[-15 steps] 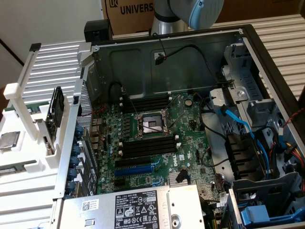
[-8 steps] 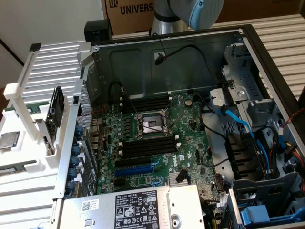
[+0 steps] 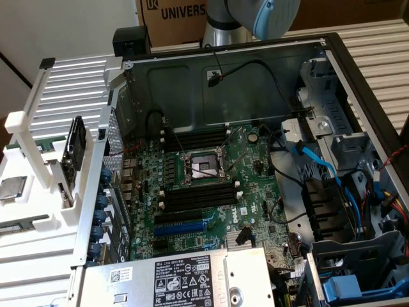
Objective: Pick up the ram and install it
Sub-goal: 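Pick up the ram and move it above insertion slot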
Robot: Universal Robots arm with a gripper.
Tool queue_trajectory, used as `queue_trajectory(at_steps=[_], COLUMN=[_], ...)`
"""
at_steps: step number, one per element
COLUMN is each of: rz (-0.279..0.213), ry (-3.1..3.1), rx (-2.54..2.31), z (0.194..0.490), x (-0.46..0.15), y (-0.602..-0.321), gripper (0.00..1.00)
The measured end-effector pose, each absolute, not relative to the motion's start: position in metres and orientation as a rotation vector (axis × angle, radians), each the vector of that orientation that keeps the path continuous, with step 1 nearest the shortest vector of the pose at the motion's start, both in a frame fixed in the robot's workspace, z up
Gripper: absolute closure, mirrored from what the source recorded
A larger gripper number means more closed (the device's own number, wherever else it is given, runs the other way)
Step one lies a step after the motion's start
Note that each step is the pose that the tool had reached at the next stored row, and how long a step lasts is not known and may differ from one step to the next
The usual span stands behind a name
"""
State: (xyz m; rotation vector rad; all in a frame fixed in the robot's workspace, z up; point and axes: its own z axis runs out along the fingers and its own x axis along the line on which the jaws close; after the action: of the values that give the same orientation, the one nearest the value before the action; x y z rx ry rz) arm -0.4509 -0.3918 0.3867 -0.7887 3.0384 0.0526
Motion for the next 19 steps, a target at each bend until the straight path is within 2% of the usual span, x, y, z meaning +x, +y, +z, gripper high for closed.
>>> queue_trajectory(at_steps=[9,19], rz=[0.056,0.032], ry=[2.971,2.843], rx=[-1.037,-1.318], z=[0.3859,0.3859], x=[-0.4506,-0.4506], y=[-0.3918,-0.3918], gripper=[0.89,0.89])
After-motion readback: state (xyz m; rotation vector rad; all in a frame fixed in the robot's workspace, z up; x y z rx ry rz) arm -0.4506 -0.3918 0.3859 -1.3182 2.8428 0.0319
